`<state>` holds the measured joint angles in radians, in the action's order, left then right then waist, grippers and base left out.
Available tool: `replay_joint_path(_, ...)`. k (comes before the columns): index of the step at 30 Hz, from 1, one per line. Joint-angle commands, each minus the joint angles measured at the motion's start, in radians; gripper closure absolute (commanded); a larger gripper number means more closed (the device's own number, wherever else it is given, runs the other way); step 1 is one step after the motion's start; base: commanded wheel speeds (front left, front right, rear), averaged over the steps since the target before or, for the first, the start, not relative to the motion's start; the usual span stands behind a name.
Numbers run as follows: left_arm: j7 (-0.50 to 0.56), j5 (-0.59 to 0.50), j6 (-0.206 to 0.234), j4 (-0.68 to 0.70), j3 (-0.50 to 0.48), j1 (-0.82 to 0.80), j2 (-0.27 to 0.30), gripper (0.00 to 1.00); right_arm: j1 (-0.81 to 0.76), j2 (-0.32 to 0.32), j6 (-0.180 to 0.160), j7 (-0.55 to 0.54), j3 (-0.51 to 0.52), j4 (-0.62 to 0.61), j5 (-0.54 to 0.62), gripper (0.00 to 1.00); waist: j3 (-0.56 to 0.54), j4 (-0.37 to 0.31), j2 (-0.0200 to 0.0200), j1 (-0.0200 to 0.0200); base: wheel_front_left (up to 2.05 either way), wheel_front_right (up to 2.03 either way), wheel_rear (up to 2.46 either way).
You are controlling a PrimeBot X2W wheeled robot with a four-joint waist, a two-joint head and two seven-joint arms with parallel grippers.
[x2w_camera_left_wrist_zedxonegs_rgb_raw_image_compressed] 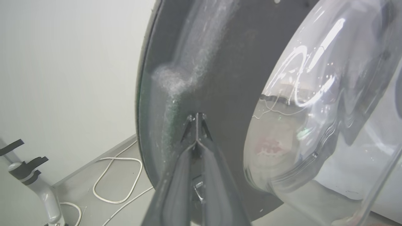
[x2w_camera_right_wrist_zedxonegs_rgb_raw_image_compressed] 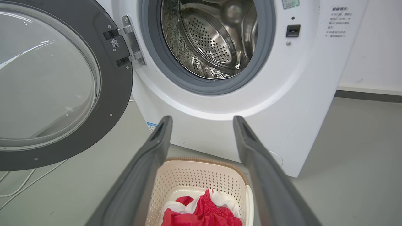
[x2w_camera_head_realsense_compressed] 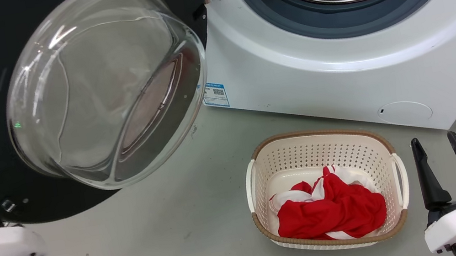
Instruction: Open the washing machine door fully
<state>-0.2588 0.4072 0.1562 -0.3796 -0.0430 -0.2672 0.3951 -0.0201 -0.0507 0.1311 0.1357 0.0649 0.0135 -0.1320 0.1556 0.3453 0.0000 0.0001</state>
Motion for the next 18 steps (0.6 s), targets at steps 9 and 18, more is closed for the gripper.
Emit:
replay_joint_path(9,-0.008,-0.044,-0.025,-0.048,-0.066,-0.026,0.027,1.0,0.019,0.001,-0.001,0.013,0.002,0.011,-0.006,0.0,-0.007,-0.023,0.0,-0.0001,0.0,0.0,0.0)
replay_joint_path(18,-0.006,-0.135,0.012,0.121,-0.073,0.135,-0.02,1.0,0.0,0.001,-0.001,0.034,0.001,0.039,-0.026,0.0,-0.066,-0.051,0.0,-0.0001,0.0,0.0,0.0)
